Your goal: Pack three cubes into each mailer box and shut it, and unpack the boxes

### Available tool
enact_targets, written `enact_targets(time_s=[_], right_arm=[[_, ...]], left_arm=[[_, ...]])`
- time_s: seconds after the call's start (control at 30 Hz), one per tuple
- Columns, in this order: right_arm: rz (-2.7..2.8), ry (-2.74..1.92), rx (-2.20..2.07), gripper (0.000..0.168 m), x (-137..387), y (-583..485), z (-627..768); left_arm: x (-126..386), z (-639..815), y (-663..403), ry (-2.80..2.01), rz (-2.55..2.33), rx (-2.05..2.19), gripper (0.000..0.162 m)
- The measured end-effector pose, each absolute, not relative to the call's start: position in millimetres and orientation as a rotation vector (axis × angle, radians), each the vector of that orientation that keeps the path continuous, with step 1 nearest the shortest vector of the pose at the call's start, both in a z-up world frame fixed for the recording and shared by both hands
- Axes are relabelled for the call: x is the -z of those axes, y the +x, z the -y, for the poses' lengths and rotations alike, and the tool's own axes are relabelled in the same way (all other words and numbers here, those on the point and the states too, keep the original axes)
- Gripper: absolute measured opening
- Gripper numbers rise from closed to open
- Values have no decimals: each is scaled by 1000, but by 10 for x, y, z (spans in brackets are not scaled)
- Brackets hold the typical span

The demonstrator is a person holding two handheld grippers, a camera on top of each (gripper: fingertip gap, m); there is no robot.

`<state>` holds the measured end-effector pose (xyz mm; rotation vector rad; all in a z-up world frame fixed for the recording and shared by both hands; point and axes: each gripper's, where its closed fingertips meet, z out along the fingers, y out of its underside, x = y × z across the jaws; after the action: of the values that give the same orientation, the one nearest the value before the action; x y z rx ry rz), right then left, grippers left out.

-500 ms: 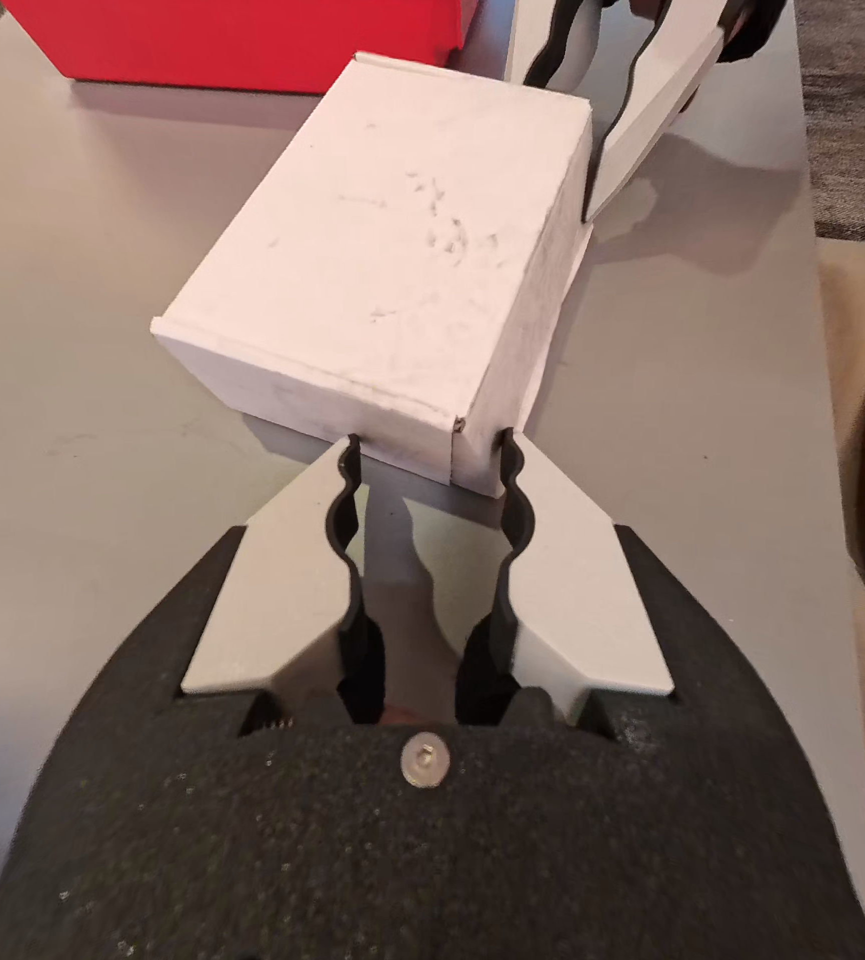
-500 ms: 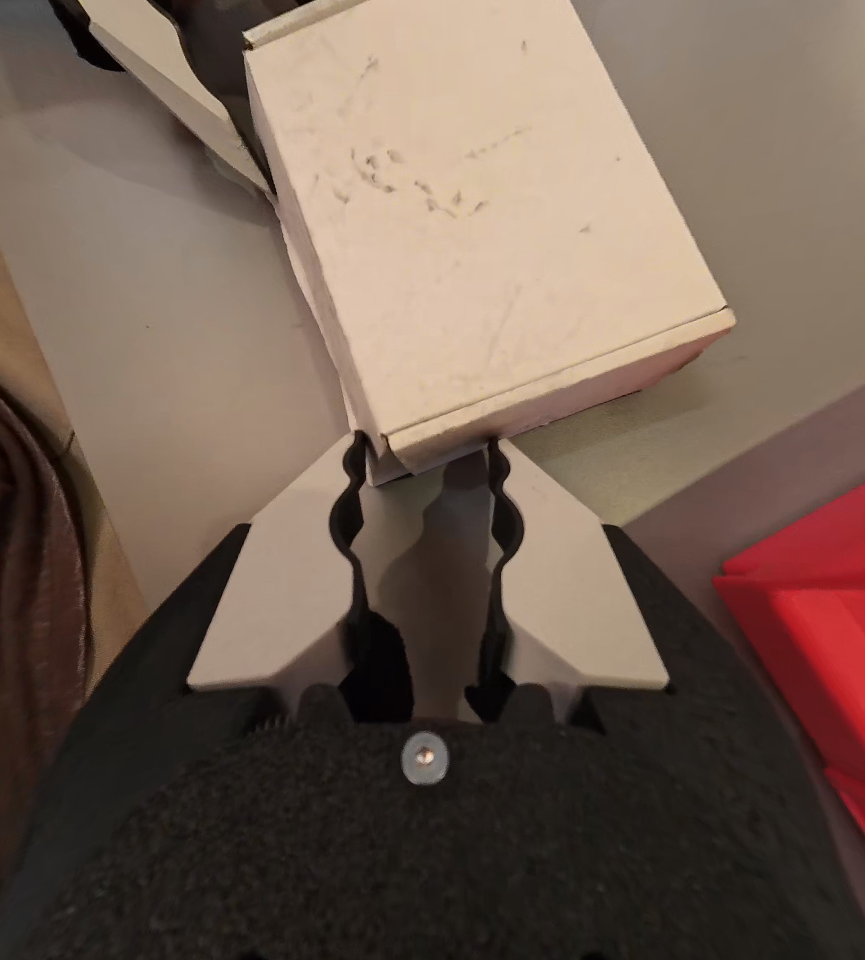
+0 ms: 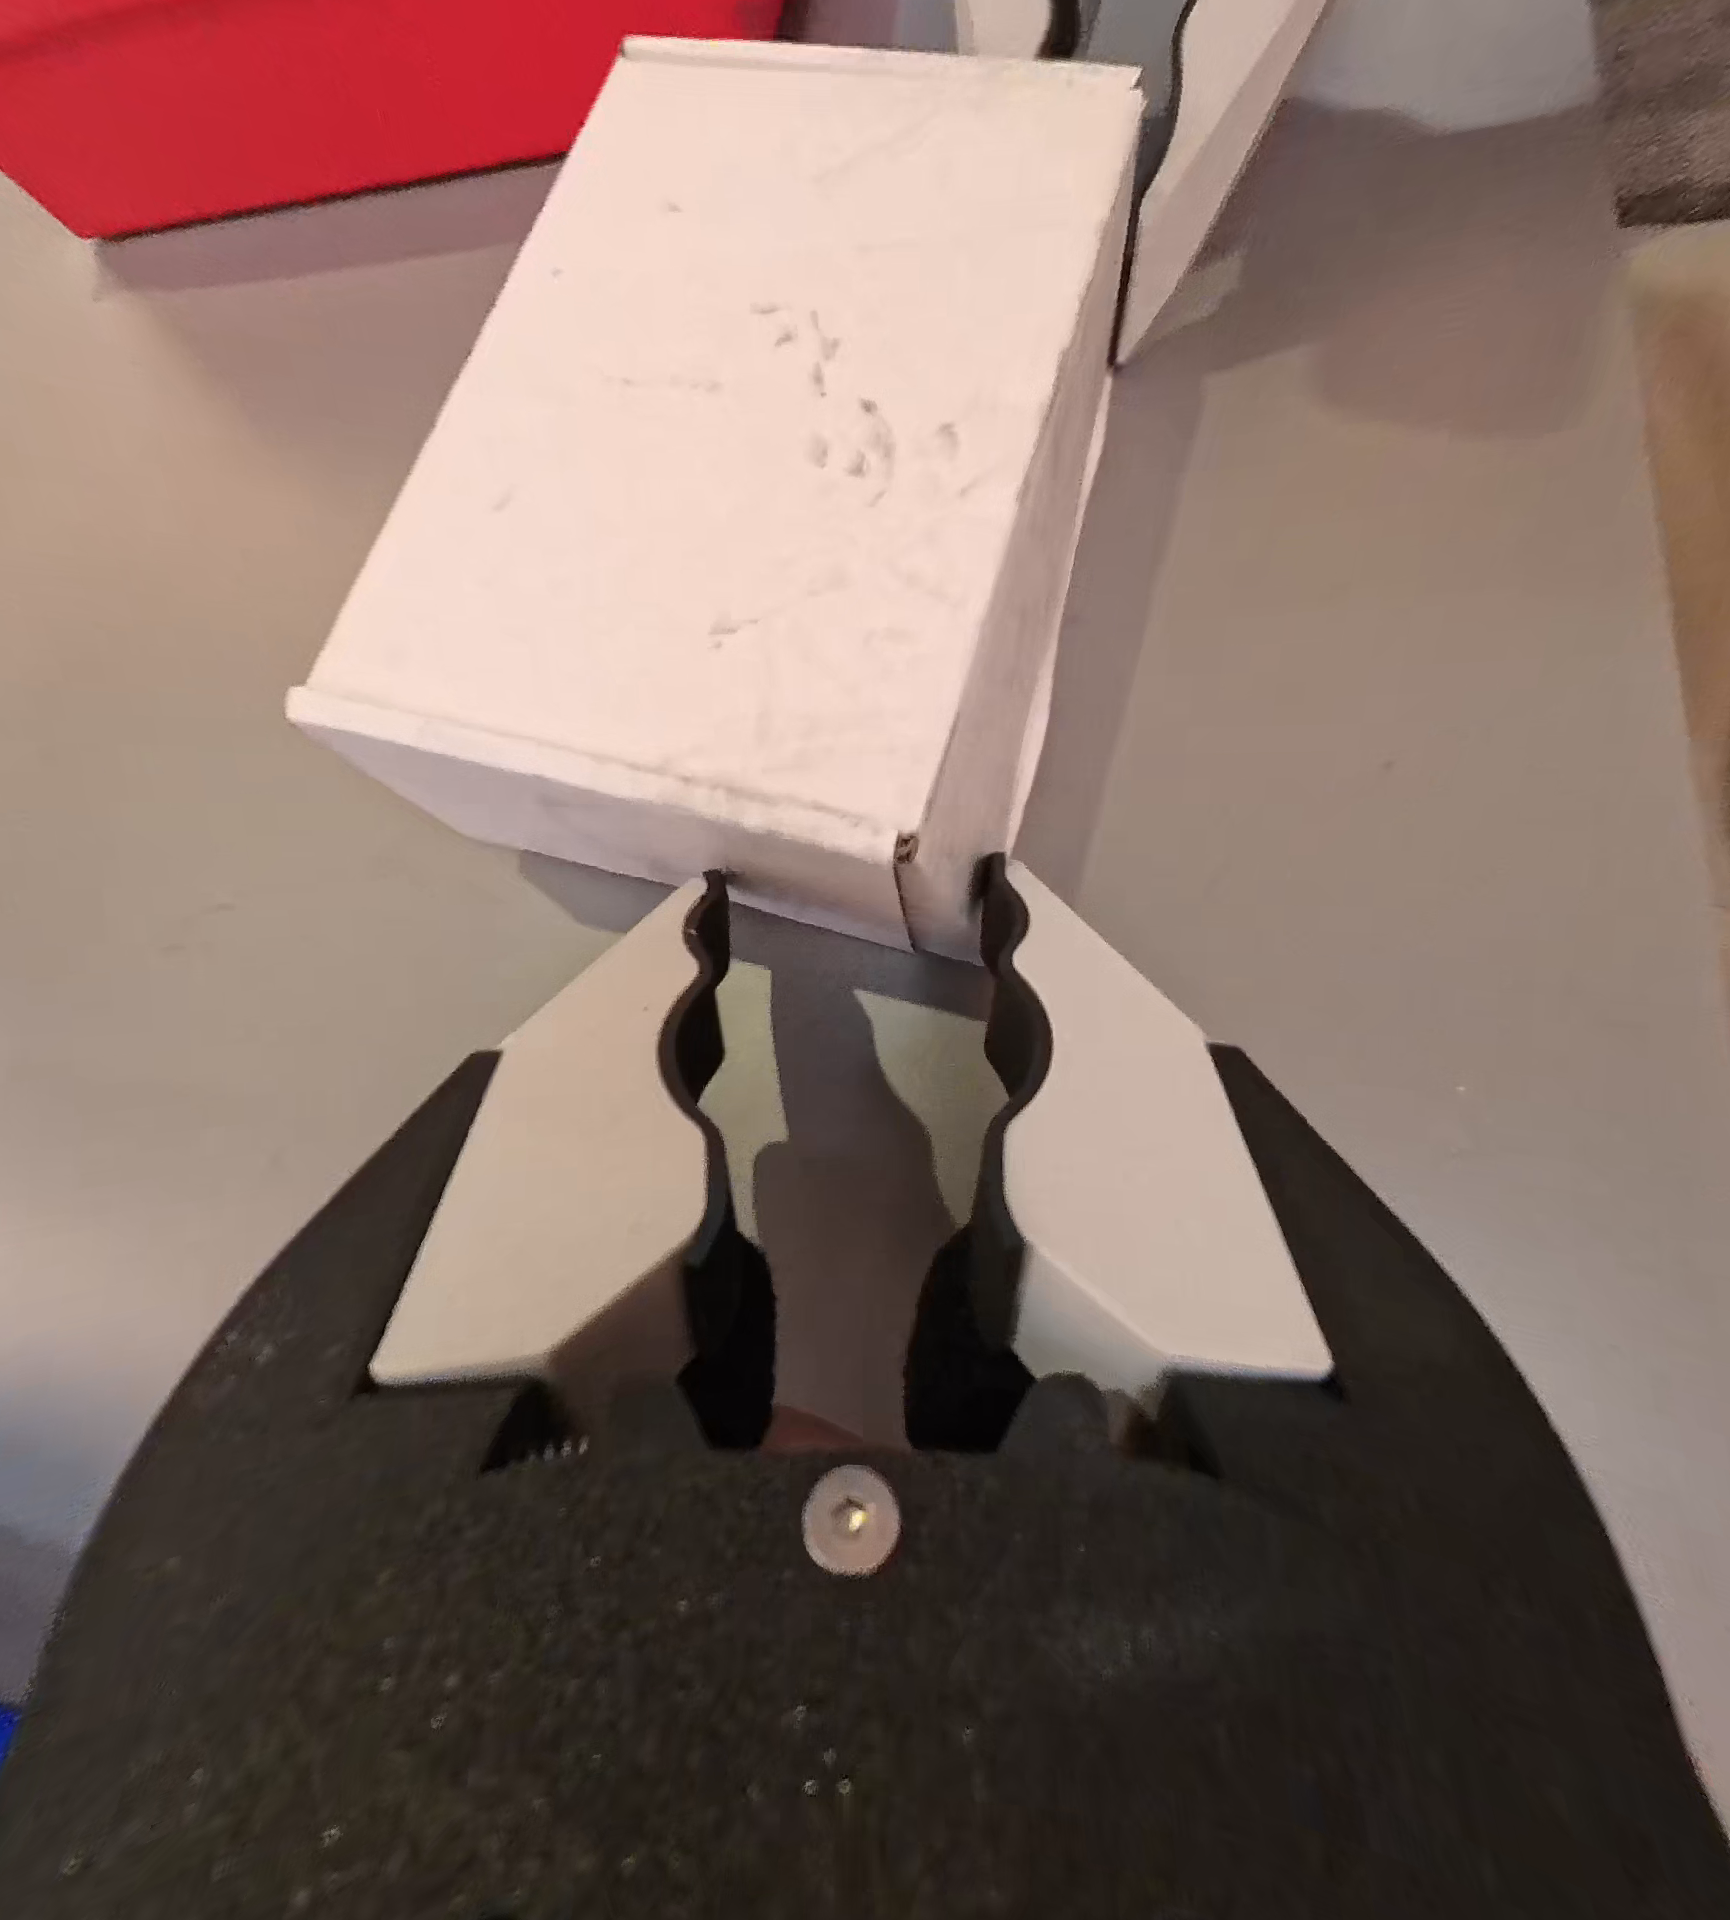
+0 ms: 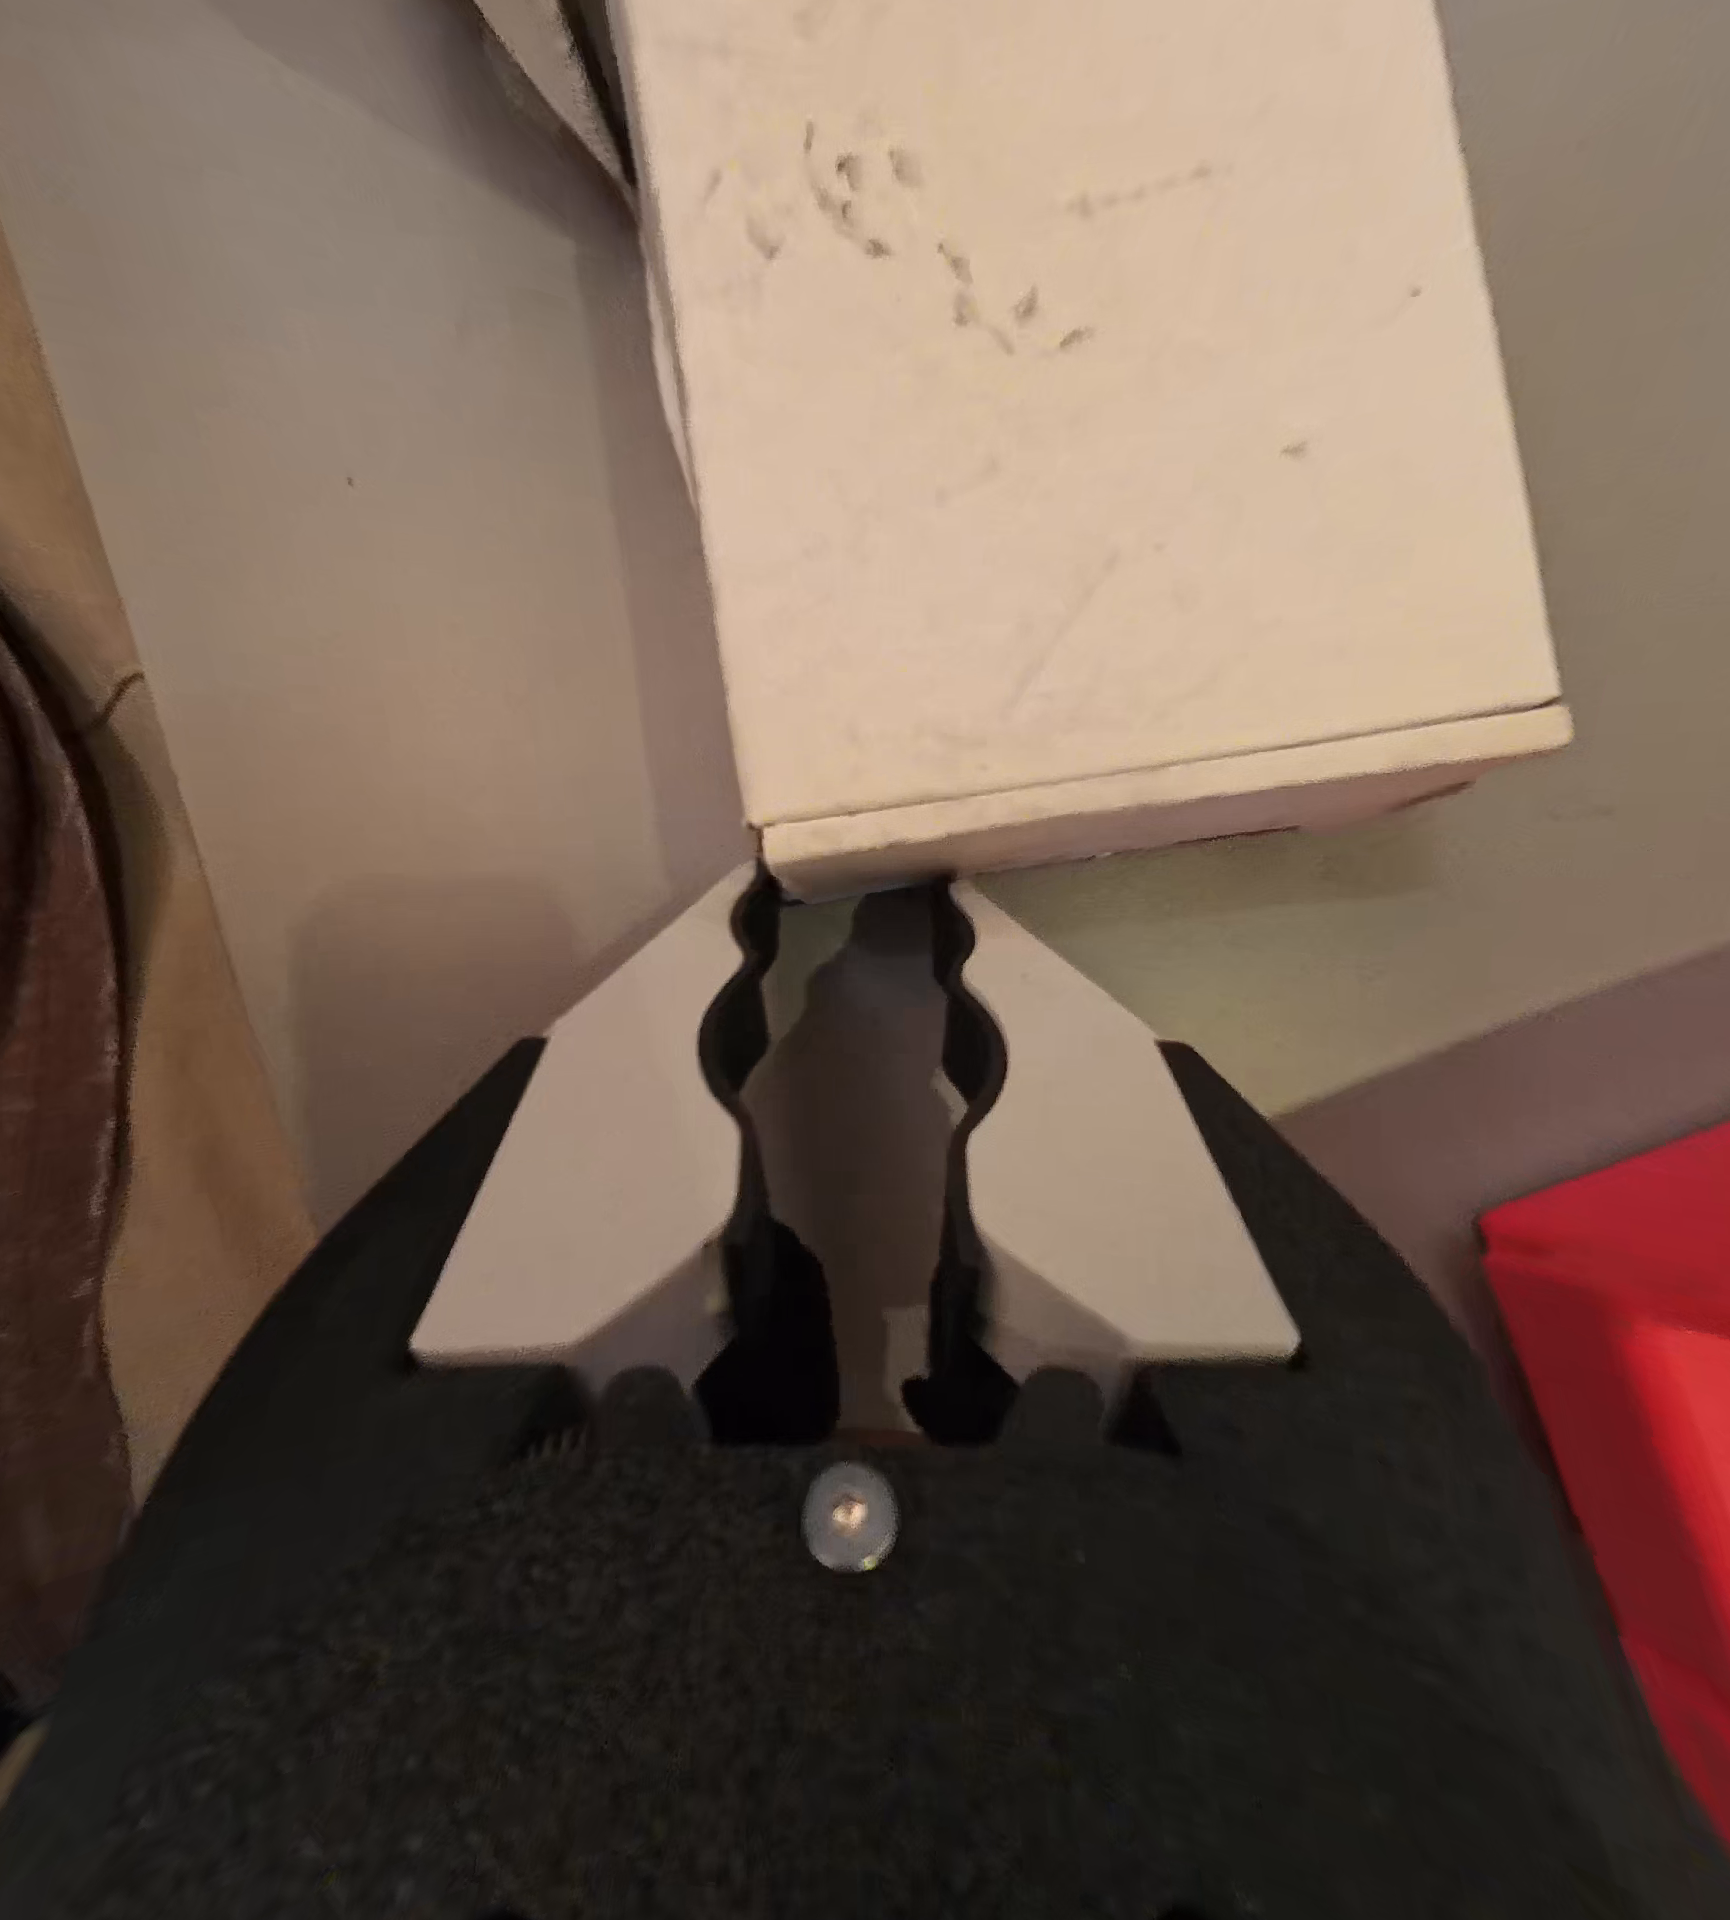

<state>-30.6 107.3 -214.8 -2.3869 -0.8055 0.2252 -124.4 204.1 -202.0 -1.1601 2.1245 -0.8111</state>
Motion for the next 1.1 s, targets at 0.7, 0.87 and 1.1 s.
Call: enact_targets(time_s=[0.7,0.87,1.1], right_arm=[[633,-2385,-160,129,1589,-732,-1676],[876,-2500,120,131,1818,-771,-2051],[1013,-2587,230,138,2095,-716,-2268]], left_arm=[[2121,-2096,-1315,-1317,-2073,856,44],[2076,-2026,-1238,-1278,-2067,883,34],[2078,-1960,-1187,-1257,-2073,874,30]])
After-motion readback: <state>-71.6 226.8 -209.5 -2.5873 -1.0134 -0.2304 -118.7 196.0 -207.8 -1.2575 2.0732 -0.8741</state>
